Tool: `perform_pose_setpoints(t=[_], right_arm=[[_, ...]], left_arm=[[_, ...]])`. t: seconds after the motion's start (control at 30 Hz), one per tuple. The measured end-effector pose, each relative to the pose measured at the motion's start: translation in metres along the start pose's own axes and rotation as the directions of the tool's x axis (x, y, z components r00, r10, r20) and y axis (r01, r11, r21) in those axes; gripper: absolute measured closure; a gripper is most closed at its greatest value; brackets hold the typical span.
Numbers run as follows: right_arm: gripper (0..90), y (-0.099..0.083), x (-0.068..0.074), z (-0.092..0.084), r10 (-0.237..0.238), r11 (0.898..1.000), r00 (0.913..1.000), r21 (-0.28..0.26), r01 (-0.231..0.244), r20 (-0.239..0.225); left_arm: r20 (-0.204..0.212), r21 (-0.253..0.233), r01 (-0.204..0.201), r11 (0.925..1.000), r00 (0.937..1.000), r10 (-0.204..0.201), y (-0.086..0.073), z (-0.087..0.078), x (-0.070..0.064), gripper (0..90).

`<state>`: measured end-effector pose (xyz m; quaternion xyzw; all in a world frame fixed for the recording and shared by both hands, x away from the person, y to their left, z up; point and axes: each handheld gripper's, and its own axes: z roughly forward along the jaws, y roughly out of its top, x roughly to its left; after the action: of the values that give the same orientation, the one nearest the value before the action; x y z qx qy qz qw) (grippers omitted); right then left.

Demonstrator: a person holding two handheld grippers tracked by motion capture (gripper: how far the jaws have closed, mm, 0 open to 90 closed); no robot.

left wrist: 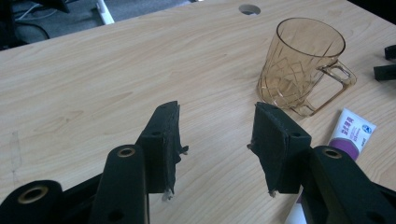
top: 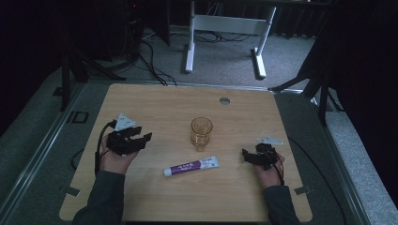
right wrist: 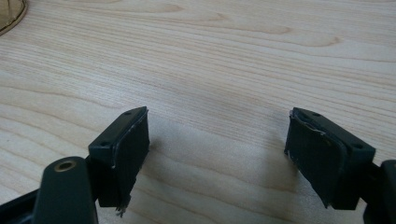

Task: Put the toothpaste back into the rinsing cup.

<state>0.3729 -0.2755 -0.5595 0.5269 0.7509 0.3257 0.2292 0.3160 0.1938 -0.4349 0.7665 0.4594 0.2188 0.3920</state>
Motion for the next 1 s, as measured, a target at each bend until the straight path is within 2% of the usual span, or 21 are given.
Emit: perform_pose_setpoints(t=[0.5, 1.0], right_arm=[[21.3, 0.000, 0.000, 0.000, 0.000, 1.000, 1.0000, 0.000, 0.000, 0.000], [21.3, 0.000, 0.000, 0.000, -0.001, 1.000, 1.0000, 0.000, 0.001, 0.000]], left_arm=[[0.032, 0.028, -0.071, 0.9971, 0.9970, 0.070, 0.016, 0.004, -0.012, 52.8], [0.053, 0.068, -0.128, 0.9894, 0.9908, 0.124, 0.029, 0.013, -0.024, 49.2]])
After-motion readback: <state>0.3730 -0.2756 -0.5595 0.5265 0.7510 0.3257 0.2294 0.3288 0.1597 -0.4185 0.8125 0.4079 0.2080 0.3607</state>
